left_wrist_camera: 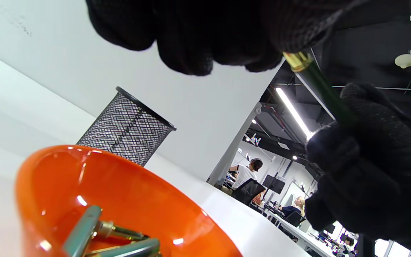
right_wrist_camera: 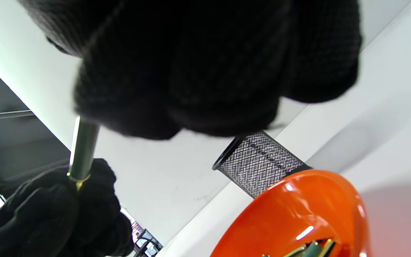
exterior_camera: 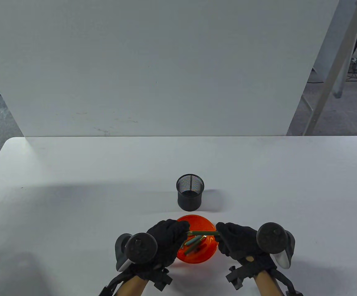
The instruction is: Assemble fountain pens from components
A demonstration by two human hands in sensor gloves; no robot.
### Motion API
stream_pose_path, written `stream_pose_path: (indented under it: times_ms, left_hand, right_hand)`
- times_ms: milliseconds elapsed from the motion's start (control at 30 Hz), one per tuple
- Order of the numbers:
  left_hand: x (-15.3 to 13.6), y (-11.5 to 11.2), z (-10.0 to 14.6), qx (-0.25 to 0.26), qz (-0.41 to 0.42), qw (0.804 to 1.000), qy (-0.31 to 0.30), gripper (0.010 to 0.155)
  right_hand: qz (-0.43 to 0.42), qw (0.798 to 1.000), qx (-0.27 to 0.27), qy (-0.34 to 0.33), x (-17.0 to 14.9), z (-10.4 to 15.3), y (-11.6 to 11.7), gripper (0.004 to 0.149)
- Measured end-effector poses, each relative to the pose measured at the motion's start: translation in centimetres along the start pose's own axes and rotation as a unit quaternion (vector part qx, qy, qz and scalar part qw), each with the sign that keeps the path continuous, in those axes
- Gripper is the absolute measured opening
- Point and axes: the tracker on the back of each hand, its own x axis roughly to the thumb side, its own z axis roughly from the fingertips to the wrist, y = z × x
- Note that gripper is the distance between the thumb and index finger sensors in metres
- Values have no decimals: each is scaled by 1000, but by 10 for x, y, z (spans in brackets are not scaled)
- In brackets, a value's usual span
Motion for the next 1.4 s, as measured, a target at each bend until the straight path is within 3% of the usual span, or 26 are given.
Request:
stream_pose_path:
  times_ms: [200,300,400,500,667,1033,1267,1400]
  left_hand:
    - [-4,-1,0,0,9,1000,13,48]
    - [-8,-1,0,-4,17,1000,23,48]
    - [-7,-1,0,-1,16,1000,24,48]
    - [-7,-1,0,0,19,1000,23,48]
    - [1,0,1,7,10,1000,0,47]
    - [-9,0,1,4,15,1000,23,48]
    - [-8,-2,1,2,23,999,24,48]
    - [-1,-2,2,10,16,1000,5,48]
  right_hand:
    - [-36,999,10,10,-3,-1,-1,65]
    - [-63,996,56,-11,-1,-2,0,66]
    - [-36,997,58,-31,4,-2,2,56]
    - [-9,999,27,-39,8,-1,0,47]
    - [-15,1000,7,-7,2,-1,1,53]
    - [-68,996,54,-6,-4,-2,4,69]
    - [-21,998,37,-37,5,-1,3,48]
    - [-29,999,27,-16,3,-1,2,51]
